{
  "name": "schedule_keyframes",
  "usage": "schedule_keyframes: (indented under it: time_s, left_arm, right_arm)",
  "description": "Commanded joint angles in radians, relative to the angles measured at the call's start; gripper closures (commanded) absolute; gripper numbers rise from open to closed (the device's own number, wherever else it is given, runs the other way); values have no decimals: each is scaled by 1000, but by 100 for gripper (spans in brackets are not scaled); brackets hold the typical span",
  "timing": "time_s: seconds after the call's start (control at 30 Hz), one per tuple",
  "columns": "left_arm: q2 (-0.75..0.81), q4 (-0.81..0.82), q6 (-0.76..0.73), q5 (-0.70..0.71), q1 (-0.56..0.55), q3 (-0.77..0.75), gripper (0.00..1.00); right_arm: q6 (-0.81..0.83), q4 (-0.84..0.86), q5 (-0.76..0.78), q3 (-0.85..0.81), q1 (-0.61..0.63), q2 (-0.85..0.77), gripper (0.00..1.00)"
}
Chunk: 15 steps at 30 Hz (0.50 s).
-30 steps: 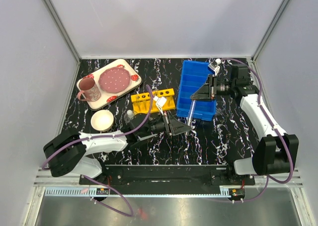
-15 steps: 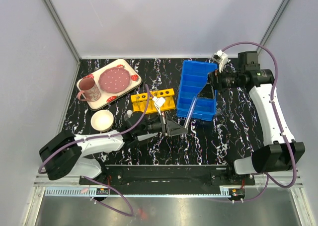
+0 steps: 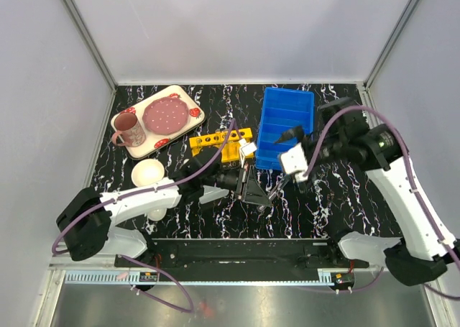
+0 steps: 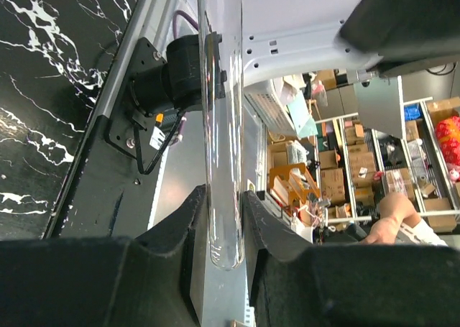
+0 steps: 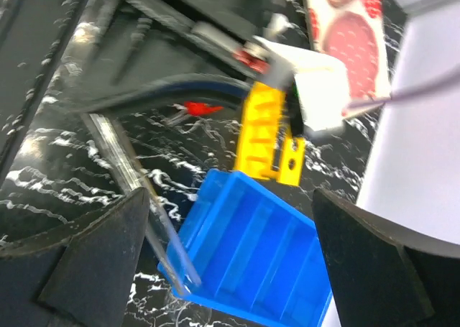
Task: Organize the chemistry lab equipment
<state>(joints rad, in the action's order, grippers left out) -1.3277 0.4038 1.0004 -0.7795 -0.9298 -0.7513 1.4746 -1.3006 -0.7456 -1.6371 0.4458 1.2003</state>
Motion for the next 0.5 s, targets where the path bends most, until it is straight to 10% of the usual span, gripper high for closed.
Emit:
schedule_keyframes:
  time_s: [0.0, 0.47]
  left_arm:
    - [-16, -112, -80, -87, 3, -82, 81]
    - [-21, -175, -105, -64, 6, -97, 80]
  right_arm:
    - [55, -211, 167, 98, 197, -21, 0]
    - [-73, -174, 463, 238, 439, 30, 32]
